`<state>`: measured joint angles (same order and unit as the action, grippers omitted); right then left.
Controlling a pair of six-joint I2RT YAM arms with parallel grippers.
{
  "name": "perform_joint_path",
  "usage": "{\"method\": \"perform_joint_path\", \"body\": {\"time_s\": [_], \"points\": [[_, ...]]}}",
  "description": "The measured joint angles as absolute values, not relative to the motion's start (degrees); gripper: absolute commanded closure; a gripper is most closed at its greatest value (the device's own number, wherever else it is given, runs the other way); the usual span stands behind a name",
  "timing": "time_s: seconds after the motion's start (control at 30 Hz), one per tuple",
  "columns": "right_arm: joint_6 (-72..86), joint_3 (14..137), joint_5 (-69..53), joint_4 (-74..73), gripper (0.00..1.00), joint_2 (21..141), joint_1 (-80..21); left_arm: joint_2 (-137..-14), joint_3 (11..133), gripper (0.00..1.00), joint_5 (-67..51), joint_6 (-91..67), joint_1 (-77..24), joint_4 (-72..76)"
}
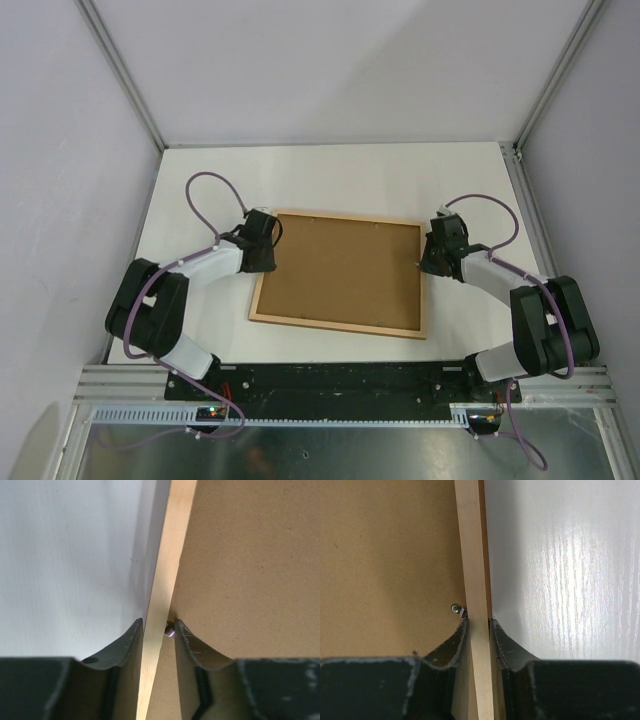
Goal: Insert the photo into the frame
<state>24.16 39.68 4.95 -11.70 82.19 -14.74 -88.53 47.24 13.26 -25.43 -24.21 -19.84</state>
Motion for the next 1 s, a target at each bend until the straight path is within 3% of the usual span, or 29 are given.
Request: {"method": "perform_joint_path", "body": {"time_s": [0.13, 0.4, 0.63, 0.93, 1.0], "points": [[24.1, 39.68, 4.93, -11.66, 0.91, 82.19, -14.7, -88.53, 47.22, 0.89, 13.74, -25.39, -23.7, -19.97], [23.94, 39.68, 4.84, -11.66, 0.91, 82.19, -14.63, -88.53, 47.22, 0.99, 13.87, -25.12, -23.7, -19.92], [23.9, 39.68, 4.84, -11.66, 0.91, 82.21, -14.63, -88.53, 47.22, 0.99, 13.85, -25.12, -23.7, -19.92], [23.9, 39.68, 4.82, -11.64, 0.89, 82.21, -14.63, -88.38, 47.24, 0.83, 13.37, -25.1, -23.49, -19.94], [23.9, 39.68, 4.82, -11.64, 0.84, 82.21, -14.63, -88.33, 47.27, 0.81, 13.23, -25.08, -23.44, -20.01]]}}
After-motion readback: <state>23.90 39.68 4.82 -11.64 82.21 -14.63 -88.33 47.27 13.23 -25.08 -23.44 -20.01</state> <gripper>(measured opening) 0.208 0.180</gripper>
